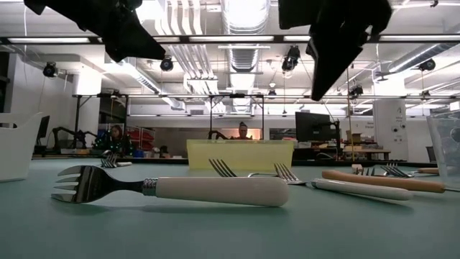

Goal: Sort silverware by color (type)
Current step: Put the orange fork into the transparent bin

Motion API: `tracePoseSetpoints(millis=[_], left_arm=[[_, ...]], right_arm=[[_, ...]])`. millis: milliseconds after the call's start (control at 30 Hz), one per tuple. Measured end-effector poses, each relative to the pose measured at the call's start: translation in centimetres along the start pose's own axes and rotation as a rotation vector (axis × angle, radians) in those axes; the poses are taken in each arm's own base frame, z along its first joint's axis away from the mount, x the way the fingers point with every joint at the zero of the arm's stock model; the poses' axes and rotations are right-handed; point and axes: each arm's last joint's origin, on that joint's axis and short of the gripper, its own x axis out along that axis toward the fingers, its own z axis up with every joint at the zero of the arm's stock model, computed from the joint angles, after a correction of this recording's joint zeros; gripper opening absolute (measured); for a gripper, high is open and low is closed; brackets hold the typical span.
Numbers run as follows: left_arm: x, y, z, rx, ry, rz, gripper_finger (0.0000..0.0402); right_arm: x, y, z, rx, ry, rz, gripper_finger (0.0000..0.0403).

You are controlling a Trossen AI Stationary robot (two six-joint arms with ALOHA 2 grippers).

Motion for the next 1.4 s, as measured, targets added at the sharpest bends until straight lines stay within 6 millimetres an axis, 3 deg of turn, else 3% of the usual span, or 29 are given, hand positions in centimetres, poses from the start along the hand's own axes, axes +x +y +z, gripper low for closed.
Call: tracePoseSetpoints(millis=[167, 500, 767, 967, 1167, 1400], left_arm=[[0.0, 0.0, 0.0, 0.013, 0.0, 0.0, 0.0075], [0.0, 0.0, 0.0, 0.023, -0.001, 0.0, 0.0075], [0.0, 0.0, 0.0, 0.023, -0.001, 0.0, 0.0075], [0.0, 0.0, 0.0, 0.031, -0.001, 0.0, 0.0075], [0.0, 0.0, 0.1, 0.057, -0.013, 0.007, 0.0075], [0.0, 0.0, 0.3, 0.068, -0.032, 0.006, 0.0075]], right_arm=[[0.0, -0.2, 0.3, -0.114, -0.045, -0.072, 0.0009], [1.6, -0.8, 2.3, -0.392, -0.212, 0.038, 0.0009], [3.6, -4.3, 3.6, -0.394, -0.243, 0.15, 0.0009], [4.6, -5.8, 4.2, -0.386, -0.307, 0.172, 0.0009], [5.9, -5.6, 4.1, -0.378, -0.333, 0.199, 0.0009], [9.5, -4.6, 3.7, -0.386, -0.224, 0.216, 0.0009]])
